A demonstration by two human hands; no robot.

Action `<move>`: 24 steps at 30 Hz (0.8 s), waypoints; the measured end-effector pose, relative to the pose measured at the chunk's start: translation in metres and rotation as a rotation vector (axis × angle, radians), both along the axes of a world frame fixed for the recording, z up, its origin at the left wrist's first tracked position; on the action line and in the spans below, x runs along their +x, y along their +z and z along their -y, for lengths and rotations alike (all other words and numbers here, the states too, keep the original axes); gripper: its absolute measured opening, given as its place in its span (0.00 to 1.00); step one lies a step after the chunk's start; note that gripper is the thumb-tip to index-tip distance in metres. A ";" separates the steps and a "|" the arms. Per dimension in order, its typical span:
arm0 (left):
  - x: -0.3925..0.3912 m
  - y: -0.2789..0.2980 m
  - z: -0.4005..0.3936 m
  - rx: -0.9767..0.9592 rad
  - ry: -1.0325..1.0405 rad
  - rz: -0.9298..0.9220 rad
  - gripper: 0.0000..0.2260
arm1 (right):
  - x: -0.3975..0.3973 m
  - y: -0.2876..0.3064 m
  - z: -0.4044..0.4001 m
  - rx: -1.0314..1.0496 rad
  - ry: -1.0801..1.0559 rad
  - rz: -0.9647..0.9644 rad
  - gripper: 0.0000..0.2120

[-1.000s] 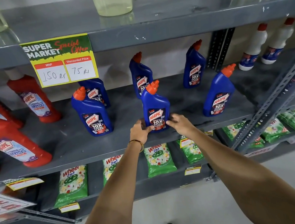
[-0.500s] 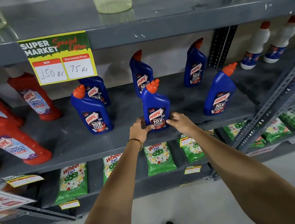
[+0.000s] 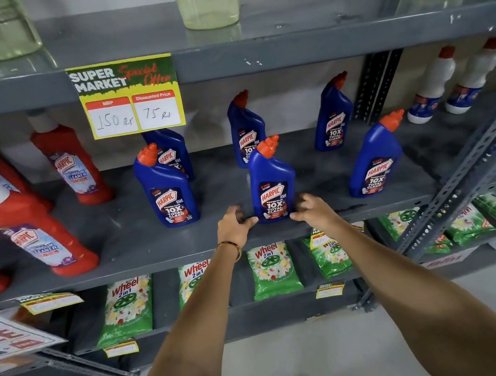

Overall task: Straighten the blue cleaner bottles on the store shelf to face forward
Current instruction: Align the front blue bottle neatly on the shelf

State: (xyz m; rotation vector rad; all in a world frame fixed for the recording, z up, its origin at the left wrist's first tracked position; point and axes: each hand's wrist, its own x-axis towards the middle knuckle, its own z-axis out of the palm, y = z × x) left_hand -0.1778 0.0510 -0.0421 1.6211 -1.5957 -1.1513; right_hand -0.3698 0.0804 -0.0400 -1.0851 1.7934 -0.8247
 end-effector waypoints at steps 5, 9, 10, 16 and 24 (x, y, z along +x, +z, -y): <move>0.043 0.001 -0.001 0.008 -0.015 0.007 0.24 | 0.022 -0.003 -0.010 -0.042 -0.215 -0.094 0.29; 0.095 -0.002 -0.005 0.020 -0.048 0.033 0.23 | 0.064 -0.007 -0.022 -0.103 -0.369 -0.156 0.21; 0.108 -0.002 -0.006 0.015 -0.047 0.040 0.23 | 0.075 -0.008 -0.024 -0.112 -0.397 -0.164 0.19; 0.169 -0.003 0.002 0.025 0.039 0.038 0.22 | 0.147 -0.010 -0.024 -0.090 -0.305 -0.186 0.16; 0.192 -0.003 0.018 0.053 0.106 0.001 0.26 | 0.199 -0.002 0.012 -0.108 -0.125 -0.084 0.19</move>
